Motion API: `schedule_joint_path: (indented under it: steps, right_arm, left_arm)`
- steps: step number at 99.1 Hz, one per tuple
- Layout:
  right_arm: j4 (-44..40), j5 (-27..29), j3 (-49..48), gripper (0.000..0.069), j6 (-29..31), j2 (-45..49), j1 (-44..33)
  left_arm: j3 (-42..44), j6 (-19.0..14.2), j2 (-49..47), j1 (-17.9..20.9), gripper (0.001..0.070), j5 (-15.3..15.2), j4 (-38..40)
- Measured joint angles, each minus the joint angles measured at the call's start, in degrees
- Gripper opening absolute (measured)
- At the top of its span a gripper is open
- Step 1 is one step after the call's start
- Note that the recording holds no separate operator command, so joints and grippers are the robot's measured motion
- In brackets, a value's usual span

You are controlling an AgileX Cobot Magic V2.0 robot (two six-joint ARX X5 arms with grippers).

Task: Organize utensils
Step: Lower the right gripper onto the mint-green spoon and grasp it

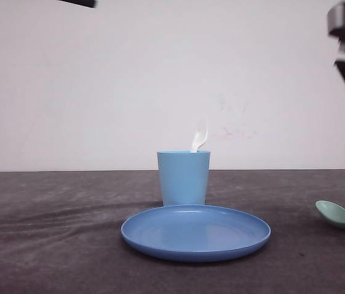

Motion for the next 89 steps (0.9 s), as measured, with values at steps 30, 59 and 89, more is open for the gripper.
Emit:
schedule_joint_path:
  steps: [30, 59, 89]
  right_arm:
    - [3.8, 1.7, -1.8, 0.0405, 3.2, 7.4, 2.5]
    - [9.0, 5.0, -4.3, 0.0385, 6.2, 12.6, 5.6]
    - [12.3, 5.9, -4.5, 0.0147, 7.5, 15.5, 5.9]
  left_arm:
    - [0.0, 0.0, -6.8, 0.0, 0.0295, 0.0, -9.6]
    - [0.0, 0.0, -7.3, 0.0, 0.0296, 0.0, -13.9]
    - [0.0, 0.0, -7.3, 0.0, 0.0296, 0.0, -14.4]
